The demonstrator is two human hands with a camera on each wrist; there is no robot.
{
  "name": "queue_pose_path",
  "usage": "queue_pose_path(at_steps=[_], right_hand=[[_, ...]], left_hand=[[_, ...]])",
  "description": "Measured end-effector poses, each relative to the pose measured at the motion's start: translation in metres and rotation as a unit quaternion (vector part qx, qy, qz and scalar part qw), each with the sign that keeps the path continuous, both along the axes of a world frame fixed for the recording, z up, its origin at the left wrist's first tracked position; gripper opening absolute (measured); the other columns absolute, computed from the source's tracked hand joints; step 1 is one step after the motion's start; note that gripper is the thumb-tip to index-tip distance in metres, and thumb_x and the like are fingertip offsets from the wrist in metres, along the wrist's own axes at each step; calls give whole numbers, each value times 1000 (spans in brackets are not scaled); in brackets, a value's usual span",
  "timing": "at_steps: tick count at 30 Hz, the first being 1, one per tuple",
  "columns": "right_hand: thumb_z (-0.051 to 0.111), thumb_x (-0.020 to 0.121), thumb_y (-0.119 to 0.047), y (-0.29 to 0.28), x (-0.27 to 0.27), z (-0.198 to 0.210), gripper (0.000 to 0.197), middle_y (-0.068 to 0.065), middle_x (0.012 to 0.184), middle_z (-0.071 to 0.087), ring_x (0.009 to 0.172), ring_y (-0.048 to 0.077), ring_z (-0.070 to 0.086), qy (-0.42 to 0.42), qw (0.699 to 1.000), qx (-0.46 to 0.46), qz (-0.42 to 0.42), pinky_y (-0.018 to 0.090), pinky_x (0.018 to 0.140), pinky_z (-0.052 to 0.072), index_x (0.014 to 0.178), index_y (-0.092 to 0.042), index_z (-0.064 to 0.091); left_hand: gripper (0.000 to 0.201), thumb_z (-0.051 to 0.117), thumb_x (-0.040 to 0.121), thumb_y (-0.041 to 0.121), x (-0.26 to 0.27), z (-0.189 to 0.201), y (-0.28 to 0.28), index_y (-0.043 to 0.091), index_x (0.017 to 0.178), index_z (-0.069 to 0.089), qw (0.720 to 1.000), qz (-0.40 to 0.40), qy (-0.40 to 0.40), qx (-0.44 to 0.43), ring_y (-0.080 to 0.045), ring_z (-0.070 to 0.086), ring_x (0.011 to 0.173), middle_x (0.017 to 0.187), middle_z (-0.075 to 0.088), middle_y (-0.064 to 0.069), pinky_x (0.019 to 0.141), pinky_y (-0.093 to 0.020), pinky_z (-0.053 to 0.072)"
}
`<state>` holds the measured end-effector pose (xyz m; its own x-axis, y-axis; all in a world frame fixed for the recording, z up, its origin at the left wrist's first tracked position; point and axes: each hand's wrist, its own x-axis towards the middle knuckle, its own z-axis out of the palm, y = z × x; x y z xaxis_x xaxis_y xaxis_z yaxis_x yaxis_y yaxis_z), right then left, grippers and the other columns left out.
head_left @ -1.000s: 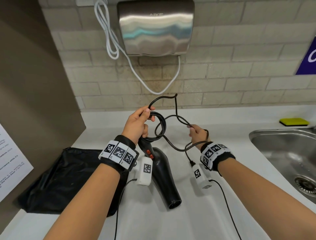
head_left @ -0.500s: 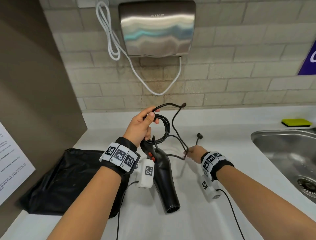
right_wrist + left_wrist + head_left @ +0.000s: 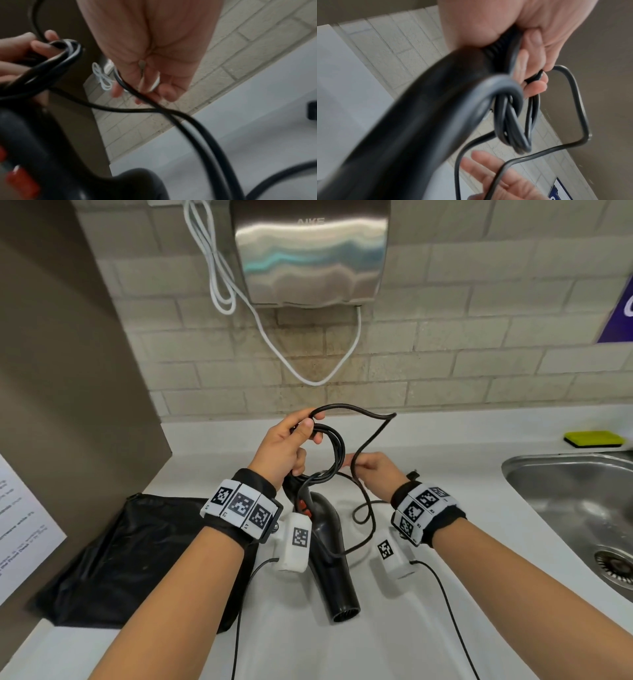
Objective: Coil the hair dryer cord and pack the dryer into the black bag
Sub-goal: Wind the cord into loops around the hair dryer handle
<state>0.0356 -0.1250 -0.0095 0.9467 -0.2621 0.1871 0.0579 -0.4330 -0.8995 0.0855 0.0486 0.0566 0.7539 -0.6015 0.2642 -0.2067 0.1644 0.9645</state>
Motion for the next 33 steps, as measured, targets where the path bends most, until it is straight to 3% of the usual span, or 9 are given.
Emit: queue_pose_path(at_steps=[2, 4, 6, 8, 12, 18, 23, 27, 33], right_hand=[[41, 90, 4, 1, 1, -3, 39, 0, 109, 59, 81, -10, 54, 51, 997, -50, 16, 4, 69, 39, 123, -10, 55], [44, 92, -4, -1, 2, -10, 36, 2, 118, 57, 103, 7, 54, 108, 985, -126, 39, 8, 80, 34, 126, -13, 53], [42, 94, -5, -2, 3, -15, 31, 6, 112, 61, 89, 8, 56, 90, 988, -118, 32, 8, 72, 36, 121, -11, 57], [36, 95, -1, 1, 1, -9, 30, 3, 96, 61, 63, 4, 48, 39, 999, -19, -4, 7, 54, 36, 118, -6, 56], [30, 95, 7, 6, -6, 13, 28, 3, 78, 58, 41, 1, 46, -59, 989, 135, 15, 13, 39, 35, 100, -4, 55], [31, 83, 23, 5, -17, 28, 45, -4, 68, 65, 40, 2, 46, -77, 986, 137, 52, 14, 40, 35, 76, -10, 60], [41, 91, 8, 12, -12, 12, 26, -3, 103, 57, 32, 6, 45, -14, 990, 131, 58, 17, 33, 38, 104, -11, 53], [42, 93, -3, 26, -11, 17, 31, -10, 87, 59, 53, 6, 50, 96, 983, -7, 158, 17, 49, 41, 102, -29, 57], [36, 95, -5, 0, 9, -1, 32, 2, 59, 42, 30, 1, 33, 53, 981, 157, -104, 14, 34, 24, 68, -17, 49]], left_hand=[[21, 38, 99, 22, -1, 0, -1, 24, 101, 59, 1000, 1, -3, 1, -4, 24, 30, 71, 50, 1, 35, -16, 24], [21, 38, 99, 22, -2, 0, -1, 23, 101, 59, 1000, 1, -6, 2, -4, 24, 30, 71, 50, 1, 34, -16, 24], [21, 38, 99, 22, -2, 0, -2, 23, 101, 58, 1000, 4, -6, 1, -4, 24, 30, 71, 50, 1, 34, -15, 24], [20, 38, 99, 22, -2, 0, -2, 23, 100, 59, 1000, 10, -3, -5, -4, 24, 30, 70, 50, 2, 34, -15, 24], [21, 38, 99, 24, 0, -1, -3, 26, 98, 59, 1000, 29, -2, -12, -4, 23, 30, 70, 49, 3, 34, -15, 23], [22, 37, 100, 24, 4, -2, -1, 26, 98, 59, 999, 42, 10, -27, -4, 23, 30, 71, 49, 2, 34, -15, 23], [22, 38, 99, 23, 0, -1, -2, 23, 98, 60, 1000, 0, 16, -16, -5, 23, 30, 64, 52, 7, 34, -14, 23], [22, 38, 99, 21, -4, 0, -6, 20, 97, 59, 1000, -8, 9, -16, -4, 24, 29, 68, 49, 1, 33, -15, 22], [23, 37, 100, 23, 8, -5, 8, 23, 98, 60, 999, 22, 23, -26, -4, 22, 30, 69, 48, 2, 35, -14, 22]])
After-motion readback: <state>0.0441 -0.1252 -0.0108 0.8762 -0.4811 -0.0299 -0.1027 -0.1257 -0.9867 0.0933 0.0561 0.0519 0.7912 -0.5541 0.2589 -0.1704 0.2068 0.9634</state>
